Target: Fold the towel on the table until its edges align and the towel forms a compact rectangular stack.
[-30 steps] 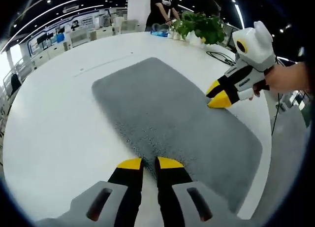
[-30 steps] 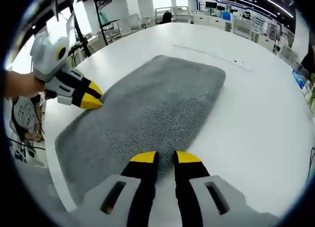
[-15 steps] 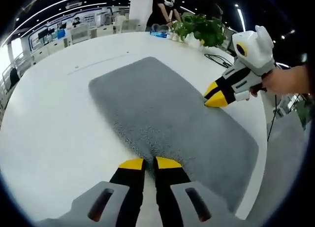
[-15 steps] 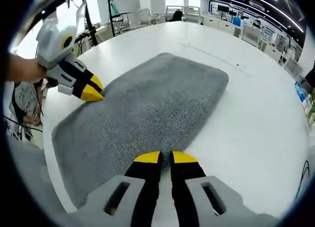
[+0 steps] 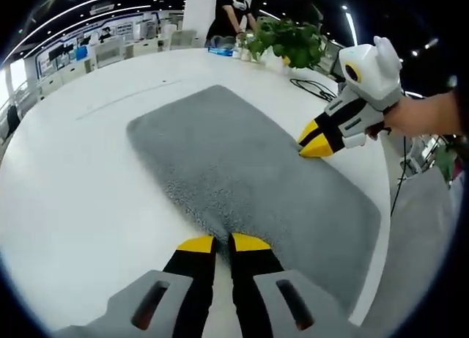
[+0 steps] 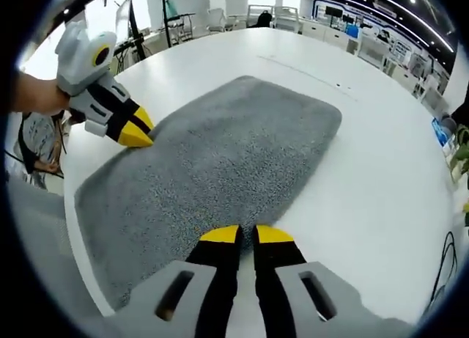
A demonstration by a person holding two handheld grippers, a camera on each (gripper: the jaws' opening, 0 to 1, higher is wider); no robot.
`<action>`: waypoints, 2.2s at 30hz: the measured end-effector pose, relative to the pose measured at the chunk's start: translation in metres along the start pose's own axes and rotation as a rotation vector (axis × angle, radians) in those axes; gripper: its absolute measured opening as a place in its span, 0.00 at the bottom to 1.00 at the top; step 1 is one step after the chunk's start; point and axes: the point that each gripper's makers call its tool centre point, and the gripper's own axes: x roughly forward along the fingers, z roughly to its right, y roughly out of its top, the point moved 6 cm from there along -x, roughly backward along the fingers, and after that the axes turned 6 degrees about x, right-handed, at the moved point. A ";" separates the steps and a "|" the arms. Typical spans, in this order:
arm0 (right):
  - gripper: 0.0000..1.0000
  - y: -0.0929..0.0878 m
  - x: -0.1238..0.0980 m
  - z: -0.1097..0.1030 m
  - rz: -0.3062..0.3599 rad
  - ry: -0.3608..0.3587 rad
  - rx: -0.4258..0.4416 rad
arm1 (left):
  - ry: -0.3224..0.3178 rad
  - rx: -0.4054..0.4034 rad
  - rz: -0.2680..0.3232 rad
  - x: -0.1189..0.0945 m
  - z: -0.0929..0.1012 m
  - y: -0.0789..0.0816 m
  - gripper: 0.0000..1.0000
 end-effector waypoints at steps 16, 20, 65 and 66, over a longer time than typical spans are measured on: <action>0.07 -0.009 -0.011 0.006 -0.010 -0.006 0.033 | 0.024 0.002 -0.003 -0.004 0.010 0.009 0.19; 0.08 0.003 -0.016 0.008 0.071 0.015 0.092 | 0.045 -0.007 0.042 -0.018 0.008 0.018 0.20; 0.33 0.015 -0.095 -0.051 0.165 0.162 -0.166 | -0.046 0.359 0.113 -0.078 0.061 0.044 0.27; 0.33 0.014 -0.095 -0.052 0.164 0.167 -0.171 | -0.056 0.368 0.115 -0.079 0.063 0.043 0.27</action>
